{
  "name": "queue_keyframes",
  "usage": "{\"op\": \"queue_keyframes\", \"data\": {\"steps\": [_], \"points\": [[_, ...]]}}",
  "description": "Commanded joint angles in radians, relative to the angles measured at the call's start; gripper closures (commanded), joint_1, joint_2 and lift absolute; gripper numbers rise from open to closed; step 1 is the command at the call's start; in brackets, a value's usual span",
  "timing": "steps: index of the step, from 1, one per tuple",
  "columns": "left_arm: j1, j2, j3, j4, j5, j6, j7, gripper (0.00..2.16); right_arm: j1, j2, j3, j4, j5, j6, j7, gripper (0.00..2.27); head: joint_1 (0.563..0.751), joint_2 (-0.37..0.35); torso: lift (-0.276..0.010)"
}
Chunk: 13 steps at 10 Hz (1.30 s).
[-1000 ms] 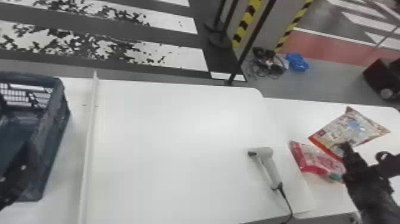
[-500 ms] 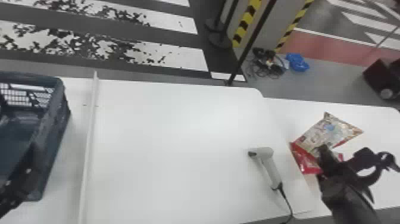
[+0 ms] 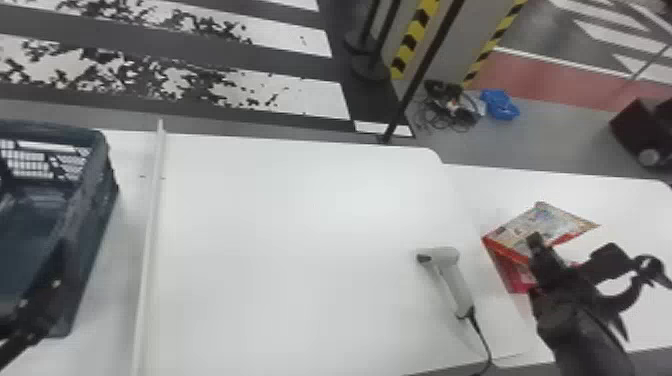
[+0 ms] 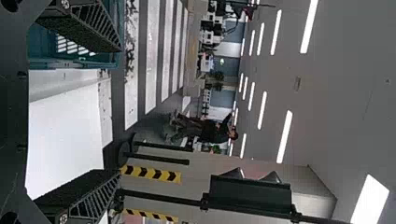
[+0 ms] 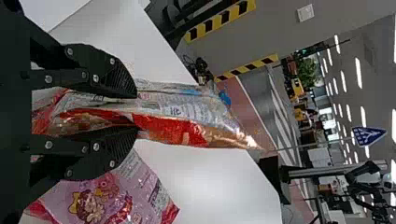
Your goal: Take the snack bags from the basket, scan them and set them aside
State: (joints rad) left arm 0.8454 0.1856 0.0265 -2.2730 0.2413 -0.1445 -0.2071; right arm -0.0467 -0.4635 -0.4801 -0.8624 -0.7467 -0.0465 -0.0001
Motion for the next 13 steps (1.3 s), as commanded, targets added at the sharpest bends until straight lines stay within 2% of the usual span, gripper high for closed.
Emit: {"op": "queue_keyframes", "data": {"steps": [1,2,4,6,7,8,9,10,12,13], "points": [[-0.014,0.0,-0.011,0.001,-0.011,0.006,0.009,0.07,0.036,0.002,-0.008,-0.069,-0.022,0.003,-0.012,0.01,0.695,-0.35,-0.075],[-0.022,0.0,-0.023,0.001,-0.022,0.012,0.028,0.07,0.074,0.003,-0.009,-0.132,-0.023,0.003,-0.02,0.05,0.695,-0.35,-0.075],[-0.04,-0.001,-0.034,0.001,-0.027,0.058,0.044,0.07,0.235,0.059,-0.009,-0.405,-0.016,0.018,-0.027,0.05,0.695,-0.35,-0.075],[-0.058,-0.001,-0.034,0.003,-0.028,0.107,0.057,0.07,0.424,0.148,0.0,-0.745,0.001,0.132,-0.02,0.07,0.695,-0.35,-0.075],[-0.058,0.0,-0.033,0.0,-0.028,0.122,0.08,0.07,0.501,0.21,0.006,-0.955,0.035,0.383,-0.02,0.08,0.695,-0.35,-0.075],[-0.055,0.0,-0.025,-0.017,-0.028,0.156,0.086,0.07,0.561,0.258,0.071,-1.089,0.119,0.386,-0.02,0.08,0.695,-0.35,-0.075],[-0.04,0.0,-0.016,-0.04,-0.028,0.162,0.089,0.07,0.614,0.275,0.143,-1.184,0.196,0.316,-0.023,0.08,0.695,-0.35,-0.075],[-0.022,-0.001,-0.01,-0.063,-0.028,0.159,0.098,0.07,0.65,0.289,0.199,-1.256,0.259,0.307,-0.023,0.08,0.695,-0.35,-0.075],[0.018,-0.006,-0.008,-0.077,-0.027,0.147,0.112,0.07,0.697,0.316,0.311,-1.333,0.395,0.288,-0.024,0.08,0.695,-0.229,-0.075],[0.037,-0.017,-0.013,-0.088,-0.027,0.144,0.123,0.07,0.726,0.33,0.345,-1.359,0.461,0.254,-0.024,0.08,0.695,-0.206,-0.075]]}}
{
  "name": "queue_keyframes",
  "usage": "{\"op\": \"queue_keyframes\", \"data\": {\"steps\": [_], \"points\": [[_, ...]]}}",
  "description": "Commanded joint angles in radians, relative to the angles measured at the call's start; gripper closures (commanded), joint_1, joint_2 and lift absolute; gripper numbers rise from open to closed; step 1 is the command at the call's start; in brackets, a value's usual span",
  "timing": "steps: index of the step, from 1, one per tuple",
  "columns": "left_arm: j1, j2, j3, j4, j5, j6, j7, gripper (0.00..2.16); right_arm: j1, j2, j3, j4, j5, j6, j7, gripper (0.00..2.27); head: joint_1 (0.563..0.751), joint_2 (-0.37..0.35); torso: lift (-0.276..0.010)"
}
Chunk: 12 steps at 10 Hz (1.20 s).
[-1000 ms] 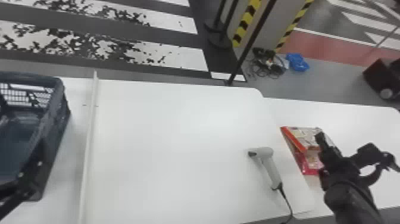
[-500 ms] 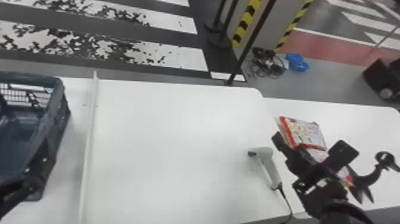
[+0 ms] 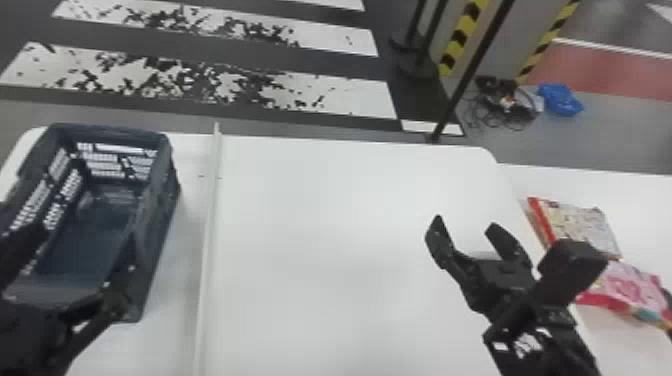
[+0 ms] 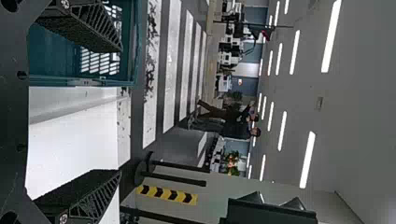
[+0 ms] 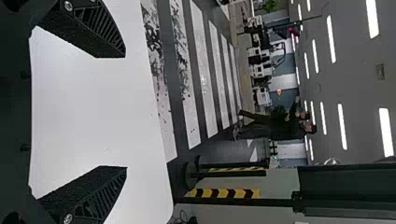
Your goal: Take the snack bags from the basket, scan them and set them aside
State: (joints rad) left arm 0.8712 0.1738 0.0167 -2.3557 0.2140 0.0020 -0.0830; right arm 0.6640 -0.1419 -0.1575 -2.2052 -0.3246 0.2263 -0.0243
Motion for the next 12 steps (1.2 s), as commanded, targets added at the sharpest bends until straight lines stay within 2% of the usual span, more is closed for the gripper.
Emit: {"op": "queue_keyframes", "data": {"steps": [1,3,6,7,8,9,12], "points": [[0.029,-0.01,-0.006,-0.017,0.001,-0.003,0.015,0.07,0.054,0.016,0.029,-0.044,0.041,-0.018,0.004,0.07,0.695,-0.166,-0.075],[0.083,-0.013,-0.004,-0.036,-0.001,-0.036,0.017,0.07,0.125,0.013,0.033,-0.097,0.041,-0.018,0.007,0.08,0.695,-0.126,-0.075],[0.17,-0.017,-0.015,-0.033,-0.001,-0.141,0.031,0.07,0.22,-0.01,0.032,-0.148,0.03,-0.043,0.004,0.08,0.695,-0.118,-0.075],[0.192,-0.019,-0.014,-0.033,-0.001,-0.181,0.043,0.07,0.261,-0.025,0.035,-0.139,0.029,-0.181,0.006,0.09,0.695,-0.118,-0.075],[0.21,-0.019,-0.011,-0.034,-0.002,-0.233,0.043,0.07,0.296,-0.044,0.035,-0.139,0.029,-0.248,0.004,0.09,0.695,-0.116,-0.075],[0.219,-0.02,-0.006,-0.036,-0.002,-0.251,0.045,0.07,0.342,-0.056,0.042,-0.139,0.029,-0.356,0.004,0.09,0.695,-0.116,-0.075],[0.23,-0.025,-0.006,-0.034,0.002,-0.257,0.049,0.07,0.353,-0.062,0.052,-0.13,0.029,-0.365,-0.003,0.09,0.695,-0.104,-0.075]]}}
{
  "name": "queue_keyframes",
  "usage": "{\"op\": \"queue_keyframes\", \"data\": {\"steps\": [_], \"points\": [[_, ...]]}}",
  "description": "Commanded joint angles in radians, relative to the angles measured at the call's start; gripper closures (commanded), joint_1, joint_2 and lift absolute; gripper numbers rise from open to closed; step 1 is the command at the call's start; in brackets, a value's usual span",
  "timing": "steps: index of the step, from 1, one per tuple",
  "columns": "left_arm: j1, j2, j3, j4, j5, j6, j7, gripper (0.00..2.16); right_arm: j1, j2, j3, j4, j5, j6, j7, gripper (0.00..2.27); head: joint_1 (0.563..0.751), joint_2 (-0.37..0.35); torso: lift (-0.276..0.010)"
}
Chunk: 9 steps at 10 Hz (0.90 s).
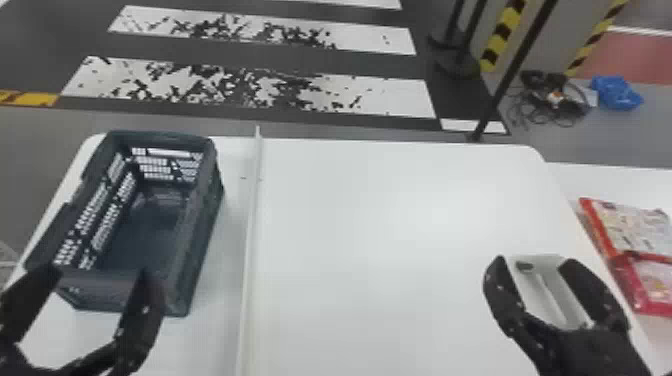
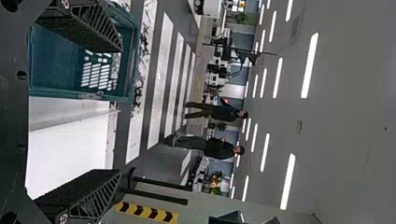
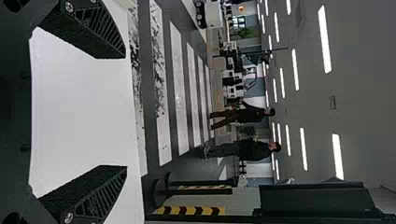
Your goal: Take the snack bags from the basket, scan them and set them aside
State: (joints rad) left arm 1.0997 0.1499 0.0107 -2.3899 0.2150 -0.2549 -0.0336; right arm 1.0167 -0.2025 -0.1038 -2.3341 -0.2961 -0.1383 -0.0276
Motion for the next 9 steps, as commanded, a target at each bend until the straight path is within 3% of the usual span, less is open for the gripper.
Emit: {"op": "queue_keyframes", "data": {"steps": [1,9], "points": [[0.002,-0.004,0.0,-0.002,0.004,-0.004,0.0,0.07,0.0,-0.005,-0.002,-0.001,0.0,0.0,0.0,0.09,0.695,-0.103,-0.075],[-0.004,-0.007,0.011,0.003,0.009,0.0,0.0,0.07,-0.001,-0.005,-0.002,-0.018,-0.002,0.049,-0.002,0.11,0.695,-0.089,-0.075]]}}
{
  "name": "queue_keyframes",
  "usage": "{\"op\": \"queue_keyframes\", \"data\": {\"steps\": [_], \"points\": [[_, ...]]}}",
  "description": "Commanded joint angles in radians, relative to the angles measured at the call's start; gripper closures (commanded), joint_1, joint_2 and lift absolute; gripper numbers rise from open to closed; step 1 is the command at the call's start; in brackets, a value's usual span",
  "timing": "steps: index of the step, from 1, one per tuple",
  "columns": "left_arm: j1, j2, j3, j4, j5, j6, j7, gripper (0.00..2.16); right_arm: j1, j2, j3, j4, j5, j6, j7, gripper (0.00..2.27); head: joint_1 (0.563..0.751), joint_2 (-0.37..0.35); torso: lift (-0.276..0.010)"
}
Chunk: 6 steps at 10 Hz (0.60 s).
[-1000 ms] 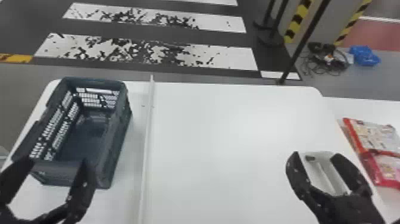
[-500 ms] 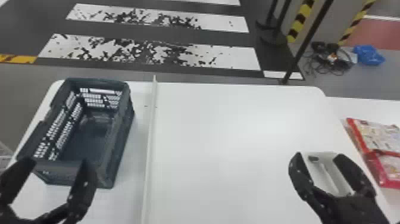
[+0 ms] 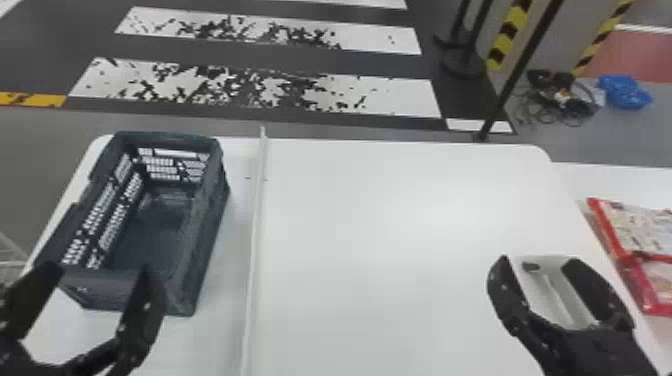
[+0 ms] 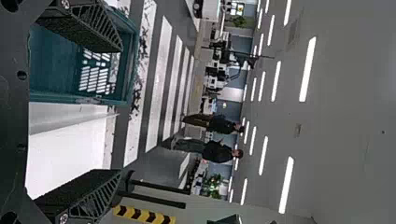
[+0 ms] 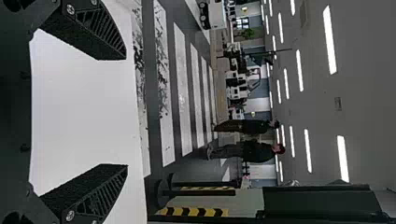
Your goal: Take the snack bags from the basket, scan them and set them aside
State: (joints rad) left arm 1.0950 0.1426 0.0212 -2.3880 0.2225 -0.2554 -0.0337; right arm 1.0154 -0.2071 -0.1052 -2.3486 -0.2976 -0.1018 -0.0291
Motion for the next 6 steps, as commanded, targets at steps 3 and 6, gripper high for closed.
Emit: {"op": "queue_keyframes", "data": {"steps": [3,6], "points": [[-0.003,0.0,0.0,0.003,0.008,0.003,0.0,0.07,0.0,0.0,-0.005,-0.005,-0.002,0.012,0.0,0.11,0.695,-0.086,-0.075],[-0.001,-0.002,0.005,0.001,0.011,0.0,0.0,0.07,0.003,-0.002,-0.005,-0.009,-0.003,0.009,0.0,0.11,0.695,-0.085,-0.075]]}}
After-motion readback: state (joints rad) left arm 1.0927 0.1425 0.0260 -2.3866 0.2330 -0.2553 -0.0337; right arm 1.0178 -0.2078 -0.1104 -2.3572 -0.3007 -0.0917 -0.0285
